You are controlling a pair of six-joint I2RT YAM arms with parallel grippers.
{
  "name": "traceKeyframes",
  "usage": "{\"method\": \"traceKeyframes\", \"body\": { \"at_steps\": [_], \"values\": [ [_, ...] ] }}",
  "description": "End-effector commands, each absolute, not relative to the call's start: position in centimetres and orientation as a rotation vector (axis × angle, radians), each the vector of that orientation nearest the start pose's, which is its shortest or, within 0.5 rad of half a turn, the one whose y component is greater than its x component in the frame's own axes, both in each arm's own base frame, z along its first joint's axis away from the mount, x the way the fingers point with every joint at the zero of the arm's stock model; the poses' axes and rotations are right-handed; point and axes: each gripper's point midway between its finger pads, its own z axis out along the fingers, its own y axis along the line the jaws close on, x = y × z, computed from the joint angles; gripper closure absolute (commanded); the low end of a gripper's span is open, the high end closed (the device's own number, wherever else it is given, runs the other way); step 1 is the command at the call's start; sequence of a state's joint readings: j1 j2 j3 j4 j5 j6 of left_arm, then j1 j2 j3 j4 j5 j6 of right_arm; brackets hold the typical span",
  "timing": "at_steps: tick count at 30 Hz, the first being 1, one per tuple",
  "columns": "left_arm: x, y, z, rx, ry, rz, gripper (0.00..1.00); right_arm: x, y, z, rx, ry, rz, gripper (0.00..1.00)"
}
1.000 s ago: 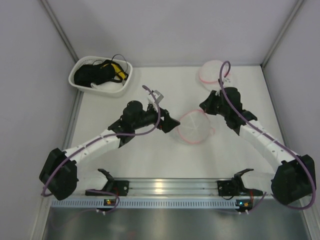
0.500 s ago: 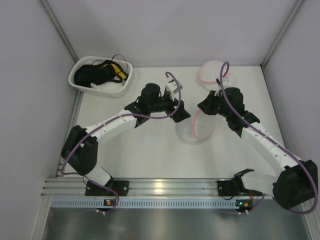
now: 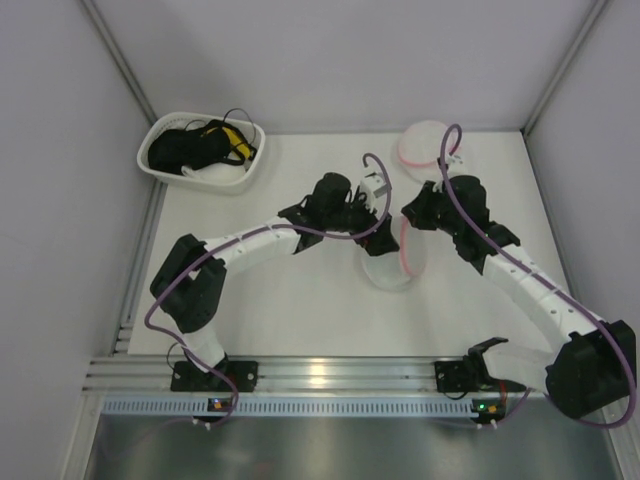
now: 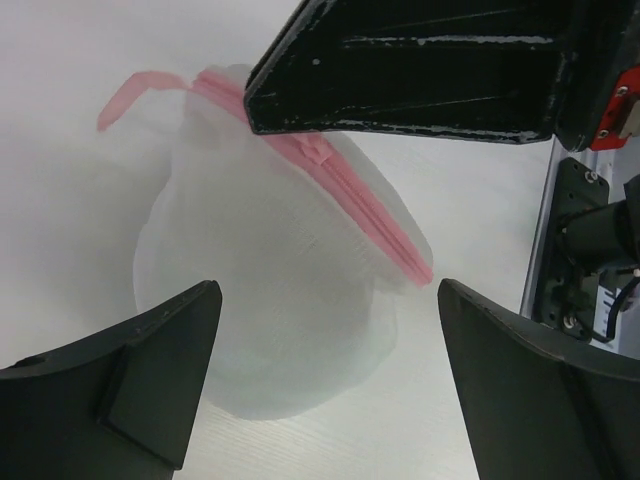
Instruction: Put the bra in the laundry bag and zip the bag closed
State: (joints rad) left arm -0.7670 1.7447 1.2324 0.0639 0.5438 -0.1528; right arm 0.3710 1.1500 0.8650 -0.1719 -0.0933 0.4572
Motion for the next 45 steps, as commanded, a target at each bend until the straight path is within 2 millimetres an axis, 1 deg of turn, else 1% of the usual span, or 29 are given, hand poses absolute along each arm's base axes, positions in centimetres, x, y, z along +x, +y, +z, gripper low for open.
{"method": "traceKeyframes", "body": {
  "at_steps": [1, 2, 5, 8, 9, 11, 12, 14, 15, 16, 17, 18, 19, 21, 22, 24, 25, 26, 28, 29, 32, 33, 35, 37, 38, 39, 40, 42, 45],
  "values": [
    [30.4, -40.7, 21.2, 0.838, 1.848, -1.086, 0.05, 34.3, 16.0, 22.5, 0.082, 2.019, 0.567, 1.00],
    [31.2, -40.4, 21.4, 0.774, 1.868, -1.056, 0.05, 34.4, 15.9, 22.4, 0.091, 2.022, 0.558, 1.00],
    [31.5, -40.3, 23.0, 0.630, 1.891, -1.081, 0.05, 34.7, 16.0, 22.1, 0.109, 2.029, 0.558, 1.00],
    [31.1, -40.9, 23.4, 0.597, 1.880, -1.076, 0.05, 34.9, 16.1, 22.3, 0.118, 2.022, 0.568, 1.00],
    [30.7, -41.5, 23.3, 0.606, 1.872, -1.057, 0.05, 35.0, 16.1, 22.4, 0.122, 2.019, 0.570, 1.00],
    [30.6, -42.4, 22.3, 0.643, 1.875, -1.033, 0.05, 34.9, 16.5, 22.6, 0.115, 2.015, 0.591, 1.00],
    [30.1, -43.0, 22.1, 0.673, 1.875, -1.053, 0.05, 34.9, 16.5, 22.7, 0.112, 2.011, 0.596, 1.00],
    [30.1, -43.8, 21.0, 0.732, 1.870, -1.063, 0.07, 34.7, 16.7, 23.0, 0.105, 2.005, 0.608, 1.00],
    [30.2, -44.1, 20.8, 0.752, 1.853, -1.067, 0.10, 34.8, 16.7, 23.1, 0.103, 2.001, 0.611, 1.00],
    [30.2, -44.4, 20.0, 0.795, 1.841, -1.064, 0.14, 34.7, 16.7, 23.1, 0.103, 2.002, 0.611, 1.00],
    [30.3, -44.5, 19.5, 0.811, 1.839, -1.053, 0.18, 34.6, 16.6, 23.2, 0.104, 1.998, 0.611, 1.00],
    [30.5, -44.6, 19.2, 0.823, 1.836, -1.044, 0.30, 34.6, 16.6, 23.3, 0.101, 1.998, 0.611, 1.00],
    [30.5, -44.8, 18.8, 0.849, 1.829, -1.041, 0.38, 34.5, 16.7, 23.3, 0.098, 1.996, 0.612, 1.00],
    [30.6, -44.8, 18.5, 0.866, 1.815, -1.038, 0.45, 34.4, 16.6, 23.4, 0.098, 1.993, 0.613, 1.00],
    [30.4, -44.8, 18.3, 0.881, 1.800, -1.040, 0.54, 34.4, 16.5, 23.4, 0.098, 1.993, 0.611, 1.00],
    [30.6, -44.7, 18.3, 0.870, 1.794, -1.029, 0.64, 34.3, 16.5, 23.5, 0.101, 1.989, 0.610, 1.00],
    [30.5, -44.6, 18.0, 0.867, 1.801, -1.033, 0.75, 34.3, 16.4, 23.4, 0.104, 1.992, 0.606, 1.00],
    [30.5, -44.5, 18.0, 0.863, 1.803, -1.032, 0.81, 34.2, 16.4, 23.7, 0.100, 1.986, 0.608, 1.00],
    [30.3, -44.4, 18.3, 0.854, 1.801, -1.046, 0.97, 34.3, 16.3, 23.8, 0.110, 1.982, 0.605, 1.00],
    [30.3, -44.4, 18.5, 0.846, 1.797, -1.048, 1.00, 34.4, 16.2, 23.9, 0.114, 1.978, 0.601, 1.00],
    [29.8, -43.9, 19.2, 0.825, 1.769, -1.062, 1.00, 34.7, 15.3, 23.2, 0.154, 1.990, 0.544, 1.00],
    [29.4, -43.2, 19.0, 0.811, 1.773, -1.056, 1.00, 34.8, 14.9, 23.0, 0.174, 1.990, 0.517, 1.00],
    [29.2, -42.4, 19.4, 0.772, 1.758, -1.050, 1.00, 34.9, 14.5, 22.6, 0.187, 1.997, 0.493, 1.00],
    [28.9, -41.1, 20.0, 0.712, 1.728, -1.042, 1.00, 35.0, 14.1, 22.2, 0.203, 2.000, 0.469, 1.00],
    [28.7, -40.7, 20.2, 0.693, 1.720, -1.042, 1.00, 34.9, 13.9, 21.8, 0.207, 2.006, 0.460, 1.00],
    [28.2, -39.9, 20.9, 0.666, 1.698, -1.049, 1.00, 35.0, 13.8, 21.5, 0.214, 2.009, 0.450, 1.00],
    [28.4, -39.4, 21.1, 0.633, 1.700, -1.032, 1.00, 34.9, 13.6, 21.0, 0.219, 2.020, 0.439, 1.00],
    [28.0, -38.3, 21.8, 0.596, 1.695, -1.025, 1.00, 34.9, 13.0, 20.3, 0.239, 2.033, 0.416, 1.00],
    [27.7, -36.7, 22.2, 0.536, 1.693, -0.995, 1.00, 34.6, 12.4, 19.2, 0.267, 2.051, 0.404, 1.00]
  ]
}}
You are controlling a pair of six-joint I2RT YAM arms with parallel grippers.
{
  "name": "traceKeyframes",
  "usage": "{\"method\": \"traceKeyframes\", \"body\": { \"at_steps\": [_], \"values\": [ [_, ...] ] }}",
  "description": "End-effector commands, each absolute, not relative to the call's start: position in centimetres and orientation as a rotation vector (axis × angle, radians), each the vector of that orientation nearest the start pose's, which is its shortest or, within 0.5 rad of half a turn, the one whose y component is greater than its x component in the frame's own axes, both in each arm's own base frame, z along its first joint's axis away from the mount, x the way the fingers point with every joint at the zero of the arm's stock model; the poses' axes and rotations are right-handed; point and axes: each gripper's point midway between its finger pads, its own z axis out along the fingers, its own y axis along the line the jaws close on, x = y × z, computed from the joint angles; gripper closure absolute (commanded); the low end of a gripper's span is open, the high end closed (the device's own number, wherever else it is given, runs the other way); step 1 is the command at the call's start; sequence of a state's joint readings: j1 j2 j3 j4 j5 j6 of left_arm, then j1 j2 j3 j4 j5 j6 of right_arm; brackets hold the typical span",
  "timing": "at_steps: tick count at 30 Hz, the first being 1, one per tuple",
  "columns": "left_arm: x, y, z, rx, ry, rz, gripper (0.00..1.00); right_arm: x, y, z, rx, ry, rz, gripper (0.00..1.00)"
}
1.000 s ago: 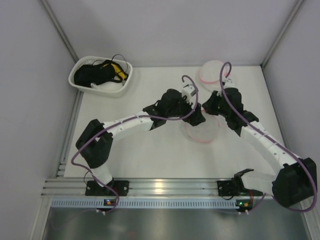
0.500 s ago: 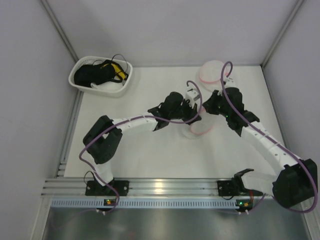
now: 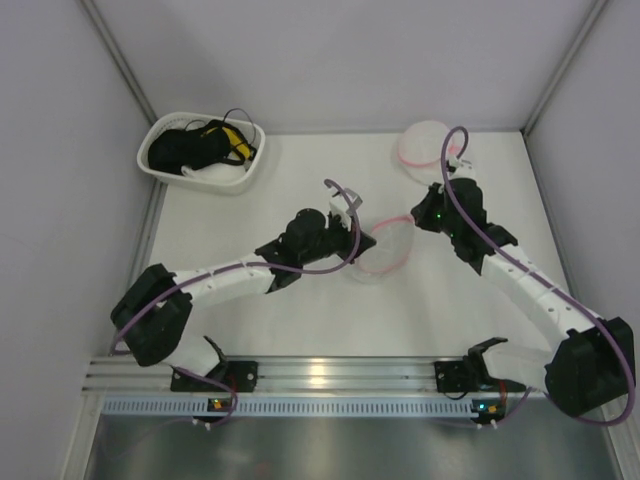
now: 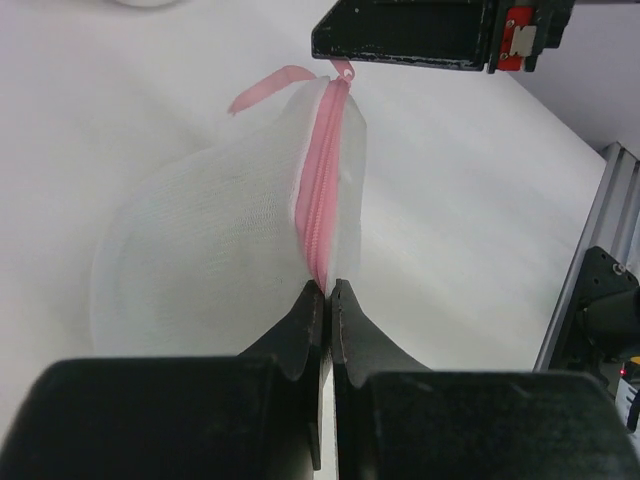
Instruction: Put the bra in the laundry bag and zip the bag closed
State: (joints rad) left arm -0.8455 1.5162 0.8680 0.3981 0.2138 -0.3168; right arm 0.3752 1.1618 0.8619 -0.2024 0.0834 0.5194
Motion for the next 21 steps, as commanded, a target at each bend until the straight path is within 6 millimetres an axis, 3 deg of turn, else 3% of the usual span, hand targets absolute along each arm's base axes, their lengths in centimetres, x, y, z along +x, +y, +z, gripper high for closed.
{"method": "traceKeyframes", "body": {
  "at_steps": [1, 9, 17, 18, 19, 21],
  "values": [
    [27.9, -36.3, 22.3, 0.514, 1.693, -0.980, 1.00, 34.3, 12.2, 19.0, 0.272, 2.057, 0.402, 1.00],
    [27.1, -34.0, 23.8, 0.444, 1.657, -0.965, 1.00, 33.5, 12.0, 16.8, 0.299, 2.105, 0.397, 1.00],
    [27.1, -34.0, 24.3, 0.427, 1.654, -0.980, 1.00, 34.0, 12.7, 18.9, 0.240, 2.068, 0.433, 0.99],
    [27.3, -34.1, 24.5, 0.414, 1.655, -0.983, 1.00, 34.0, 12.8, 19.0, 0.225, 2.078, 0.436, 0.91],
    [27.5, -34.1, 24.8, 0.400, 1.659, -0.987, 1.00, 34.4, 13.0, 20.0, 0.209, 2.064, 0.444, 0.75],
    [28.6, -34.0, 25.8, 0.329, 1.684, -1.000, 1.00, 34.4, 13.0, 21.1, 0.178, 2.070, 0.438, 0.63]
  ]
}}
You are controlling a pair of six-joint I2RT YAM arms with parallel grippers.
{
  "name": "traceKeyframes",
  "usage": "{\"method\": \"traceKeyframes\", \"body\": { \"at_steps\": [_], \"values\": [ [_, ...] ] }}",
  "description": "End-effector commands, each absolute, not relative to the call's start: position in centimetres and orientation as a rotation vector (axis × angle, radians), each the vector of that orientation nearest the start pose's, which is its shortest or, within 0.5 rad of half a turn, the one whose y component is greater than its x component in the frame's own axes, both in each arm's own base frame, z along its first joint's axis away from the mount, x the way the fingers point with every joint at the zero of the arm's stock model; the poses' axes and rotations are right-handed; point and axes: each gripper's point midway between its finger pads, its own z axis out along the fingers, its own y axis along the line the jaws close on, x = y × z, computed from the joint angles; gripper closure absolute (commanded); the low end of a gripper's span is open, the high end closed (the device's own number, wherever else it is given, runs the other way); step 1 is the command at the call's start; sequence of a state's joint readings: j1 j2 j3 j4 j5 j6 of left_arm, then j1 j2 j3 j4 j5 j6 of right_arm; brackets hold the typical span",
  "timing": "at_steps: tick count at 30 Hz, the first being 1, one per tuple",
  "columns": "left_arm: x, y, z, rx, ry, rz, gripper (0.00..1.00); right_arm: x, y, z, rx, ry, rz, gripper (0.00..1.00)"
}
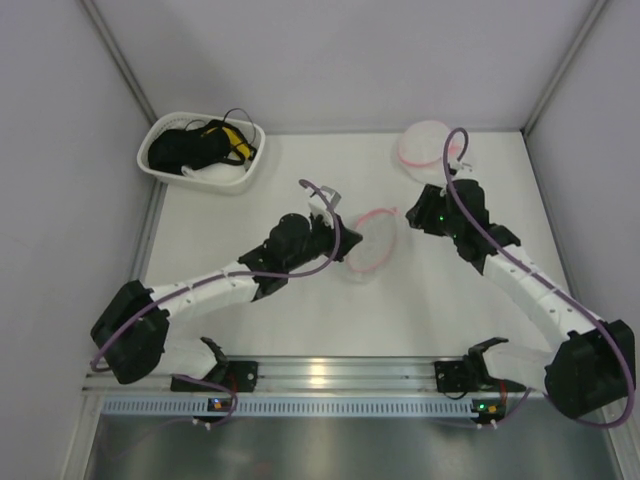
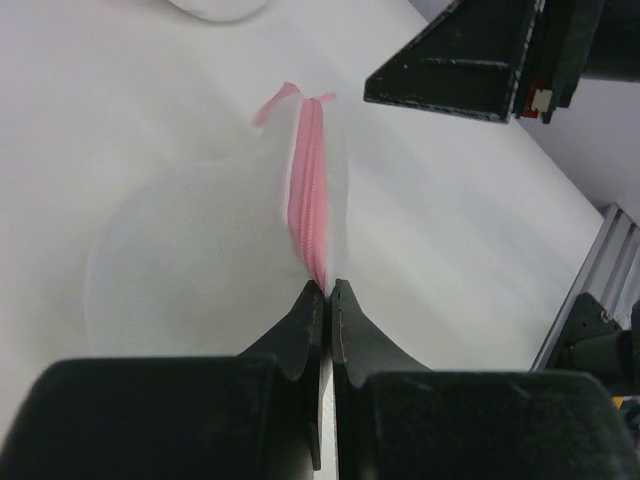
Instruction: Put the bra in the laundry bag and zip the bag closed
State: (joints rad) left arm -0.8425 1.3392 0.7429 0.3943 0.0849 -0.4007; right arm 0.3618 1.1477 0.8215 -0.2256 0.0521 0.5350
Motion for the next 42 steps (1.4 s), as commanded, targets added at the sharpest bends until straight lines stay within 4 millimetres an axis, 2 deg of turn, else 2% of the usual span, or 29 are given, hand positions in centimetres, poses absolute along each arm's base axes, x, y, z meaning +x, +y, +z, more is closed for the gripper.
{"method": "traceKeyframes", "body": {
  "at_steps": [1, 3, 4, 7, 10, 11, 12, 13, 14, 15, 16, 17, 19, 20, 23, 26, 27, 28, 34, 36, 38, 39, 41, 42],
  "values": [
    [29.4, -33.5, 26.4, 0.288, 1.682, -1.003, 1.00, 34.9, 13.0, 23.1, 0.169, 2.038, 0.445, 0.46],
    [30.8, -32.9, 28.1, 0.199, 1.668, -1.039, 1.00, 35.3, 12.4, 25.4, 0.171, 1.997, 0.446, 0.31],
    [32.2, -32.1, 29.5, 0.154, 1.641, -1.033, 1.00, 35.6, 11.7, 26.4, 0.185, 1.967, 0.451, 0.20],
    [34.9, -30.1, 31.5, 0.033, 1.598, -0.986, 1.00, 35.7, 12.1, 28.0, 0.148, 1.897, 0.540, 0.08],
    [36.4, -29.0, 33.7, -0.043, 1.550, -0.957, 1.00, 35.9, 13.7, 27.7, 0.112, 1.862, 0.674, 0.01],
    [36.6, -28.7, 34.0, -0.064, 1.544, -0.968, 1.00, 35.4, 15.0, 27.6, 0.067, 1.860, 0.761, 0.01],
    [37.3, -27.8, 34.3, -0.097, 1.536, -0.971, 1.00, 35.6, 15.7, 25.8, 0.073, 1.897, 0.804, 0.01],
    [37.4, -27.4, 34.5, -0.147, 1.537, -1.010, 1.00, 36.1, 16.7, 26.8, 0.074, 1.840, 0.879, 0.01],
    [37.6, -27.0, 34.7, -0.169, 1.531, -1.028, 1.00, 35.9, 17.6, 26.6, 0.052, 1.841, 0.942, 0.01],
    [38.2, -25.9, 34.8, -0.206, 1.523, -1.024, 1.00, 36.3, 18.2, 25.5, 0.067, 1.859, 0.969, 0.01],
    [38.1, -25.4, 34.7, -0.252, 1.520, -1.047, 1.00, 36.3, 19.1, 25.6, 0.081, 1.849, 1.020, 0.01],
    [38.0, -25.1, 35.0, -0.267, 1.500, -1.056, 1.00, 36.6, 19.8, 26.7, 0.066, 1.794, 1.060, 0.01],
    [37.7, -24.5, 35.0, -0.330, 1.490, -1.087, 1.00, 36.7, 21.2, 26.8, 0.099, 1.780, 1.146, 0.01],
    [37.7, -24.0, 35.2, -0.368, 1.468, -1.094, 1.00, 37.0, 21.5, 27.9, 0.100, 1.726, 1.178, 0.00],
    [37.4, -23.5, 35.1, -0.453, 1.447, -1.148, 1.00, 37.2, 22.3, 27.9, 0.177, 1.702, 1.256, 0.01],
    [37.3, -24.0, 34.2, -0.517, 1.456, -1.239, 1.00, 37.7, 22.9, 27.4, 0.249, 1.673, 1.298, 0.01],
    [37.0, -24.5, 34.6, -0.506, 1.437, -1.293, 1.00, 38.1, 23.1, 27.0, 0.265, 1.668, 1.316, 0.01],
    [37.2, -24.9, 33.7, -0.532, 1.455, -1.331, 1.00, 38.2, 23.5, 26.8, 0.289, 1.675, 1.337, 0.01],
    [36.7, -27.0, 33.1, -0.510, 1.477, -1.482, 1.00, 38.9, 25.4, 25.1, 0.308, 1.748, 1.294, 0.01],
    [36.7, -27.0, 33.2, -0.510, 1.470, -1.487, 1.00, 39.0, 25.7, 25.3, 0.304, 1.749, 1.307, 0.04],
    [36.5, -27.1, 33.2, -0.498, 1.472, -1.494, 1.00, 39.0, 25.8, 25.6, 0.304, 1.743, 1.311, 0.17],
    [36.4, -27.2, 33.2, -0.490, 1.474, -1.499, 1.00, 39.0, 25.7, 26.1, 0.302, 1.728, 1.314, 0.37],
    [36.3, -27.5, 32.7, -0.486, 1.494, -1.507, 1.00, 39.3, 25.4, 26.3, 0.319, 1.722, 1.287, 0.63],
    [36.3, -27.6, 32.4, -0.481, 1.502, -1.508, 1.00, 39.3, 25.0, 26.9, 0.322, 1.708, 1.270, 0.82]
  ]
}}
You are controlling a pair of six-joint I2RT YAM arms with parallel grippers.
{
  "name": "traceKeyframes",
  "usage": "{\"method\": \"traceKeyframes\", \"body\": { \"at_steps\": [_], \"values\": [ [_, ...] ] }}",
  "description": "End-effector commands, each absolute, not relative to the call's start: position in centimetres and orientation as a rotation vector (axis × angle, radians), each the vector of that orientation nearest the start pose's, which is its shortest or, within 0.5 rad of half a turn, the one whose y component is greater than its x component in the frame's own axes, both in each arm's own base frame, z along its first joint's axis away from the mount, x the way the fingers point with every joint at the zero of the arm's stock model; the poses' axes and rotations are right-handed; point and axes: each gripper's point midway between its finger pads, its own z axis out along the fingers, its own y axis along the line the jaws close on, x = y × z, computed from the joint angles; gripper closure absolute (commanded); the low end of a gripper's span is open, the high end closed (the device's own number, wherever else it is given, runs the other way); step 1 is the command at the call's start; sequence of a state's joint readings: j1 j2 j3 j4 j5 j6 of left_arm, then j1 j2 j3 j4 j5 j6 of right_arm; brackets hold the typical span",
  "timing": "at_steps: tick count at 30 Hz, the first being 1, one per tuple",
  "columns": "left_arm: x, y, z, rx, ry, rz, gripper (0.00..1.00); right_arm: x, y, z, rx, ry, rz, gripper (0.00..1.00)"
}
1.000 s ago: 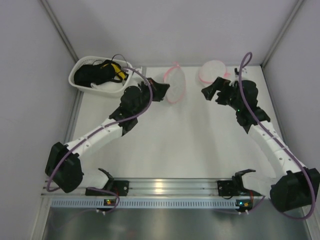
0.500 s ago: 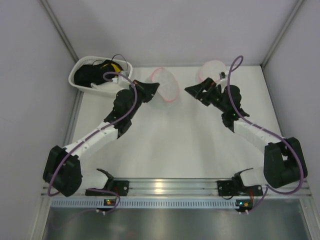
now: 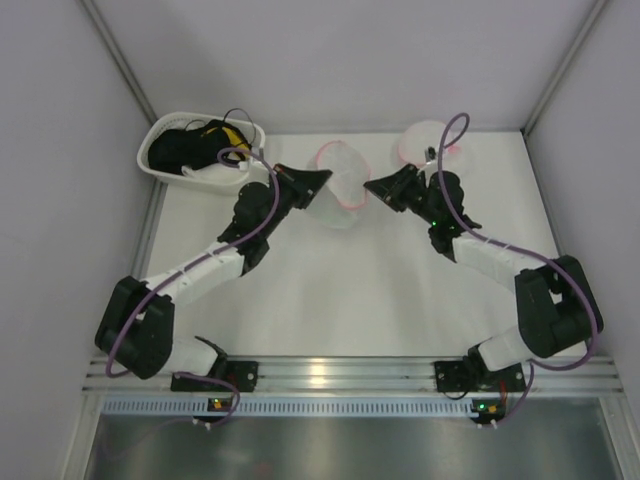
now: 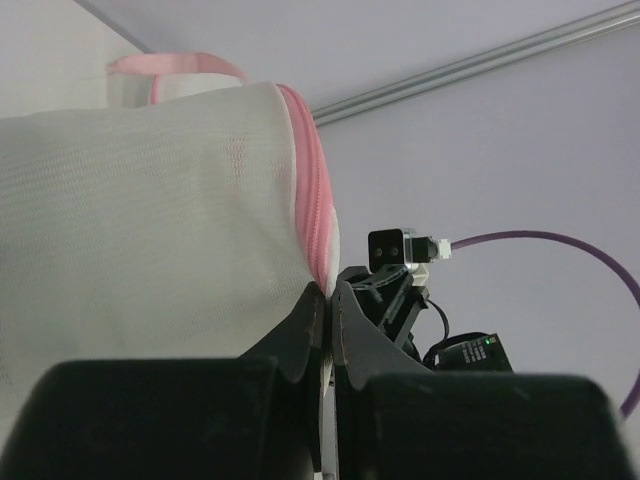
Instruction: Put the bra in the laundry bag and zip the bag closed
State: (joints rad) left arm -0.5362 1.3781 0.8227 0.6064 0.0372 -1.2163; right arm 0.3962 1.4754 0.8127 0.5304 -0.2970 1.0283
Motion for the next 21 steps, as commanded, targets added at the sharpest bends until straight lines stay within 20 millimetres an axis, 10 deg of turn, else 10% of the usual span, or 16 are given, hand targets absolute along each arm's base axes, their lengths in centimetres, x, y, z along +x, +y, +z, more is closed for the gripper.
{"method": "traceKeyframes", "body": {
  "at_steps": [1, 9, 16, 21],
  "values": [
    [36.3, -27.8, 32.1, -0.465, 1.512, -1.498, 1.00, 39.6, 24.6, 26.9, 0.323, 1.708, 1.224, 0.89],
    [37.4, -31.1, 30.5, -0.301, 1.614, -1.507, 1.00, 39.7, 21.2, 28.0, 0.340, 1.751, 0.992, 1.00],
    [39.4, -36.8, 29.1, -0.237, 1.682, -1.523, 1.00, 39.0, 10.6, 28.1, 0.498, 1.726, 0.696, 1.00],
    [40.0, -44.6, 27.1, -0.202, 1.735, -1.628, 1.00, 37.6, 2.2, 27.1, 0.608, 1.726, 0.433, 1.00]
  ]
}}
